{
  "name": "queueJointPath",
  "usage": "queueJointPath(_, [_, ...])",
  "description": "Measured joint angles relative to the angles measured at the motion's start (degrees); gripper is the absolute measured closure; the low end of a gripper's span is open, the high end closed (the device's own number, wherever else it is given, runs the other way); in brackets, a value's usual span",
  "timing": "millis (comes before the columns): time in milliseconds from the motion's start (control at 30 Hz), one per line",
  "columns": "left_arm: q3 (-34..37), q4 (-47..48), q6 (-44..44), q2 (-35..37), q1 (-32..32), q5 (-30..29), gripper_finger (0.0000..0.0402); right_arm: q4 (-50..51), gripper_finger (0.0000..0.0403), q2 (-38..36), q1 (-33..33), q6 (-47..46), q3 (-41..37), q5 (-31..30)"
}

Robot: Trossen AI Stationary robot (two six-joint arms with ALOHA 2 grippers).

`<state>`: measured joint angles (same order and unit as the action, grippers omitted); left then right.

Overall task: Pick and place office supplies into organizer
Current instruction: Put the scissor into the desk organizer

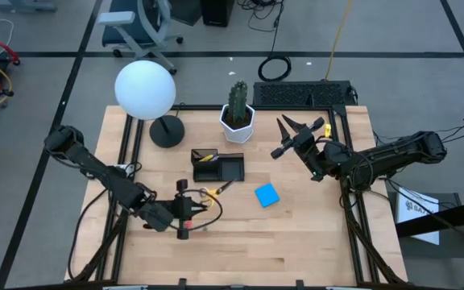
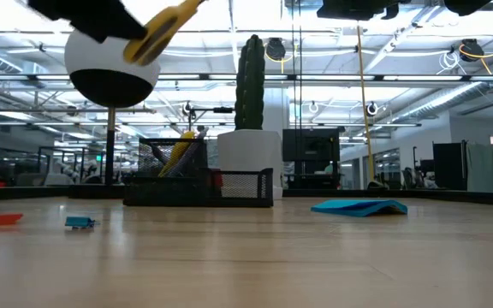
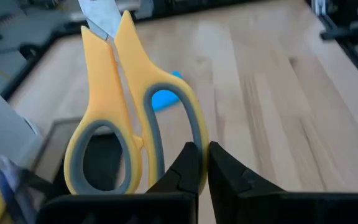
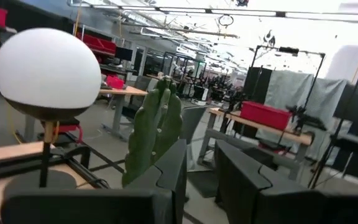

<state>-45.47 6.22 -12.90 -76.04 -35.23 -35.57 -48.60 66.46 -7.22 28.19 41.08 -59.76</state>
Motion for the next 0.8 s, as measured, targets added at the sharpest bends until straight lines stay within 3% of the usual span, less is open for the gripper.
queueJointPath(200, [0.0, -1.93, 3.42, 2.8, 1.66, -0.53, 0.0389, 0.0, 0.033, 0.0, 0.02, -2.65, 0.0, 0.13])
queueJointPath(400, [-0.07, -4.84, 5.6, 5.74, 3.24, -0.52, 0.0389, 0.44, 0.033, -0.02, -0.02, -2.14, 0.0, 6.5])
queueJointPath(533, [-0.07, -6.78, 5.73, 8.1, 4.48, -0.52, 0.0389, 2.41, 0.033, 0.02, -0.44, -1.54, 0.0, 17.2])
queueJointPath(700, [-0.07, -8.03, 5.62, 10.62, 5.94, -0.5, 0.0389, 7.24, 0.033, 0.02, -0.56, 2.18, 0.02, 36.46])
queueJointPath(800, [-0.07, -8.37, 4.94, 11.29, 6.61, -0.48, 0.0389, 9.69, 0.033, 0.0, -1.91, 7.92, 0.02, 40.36])
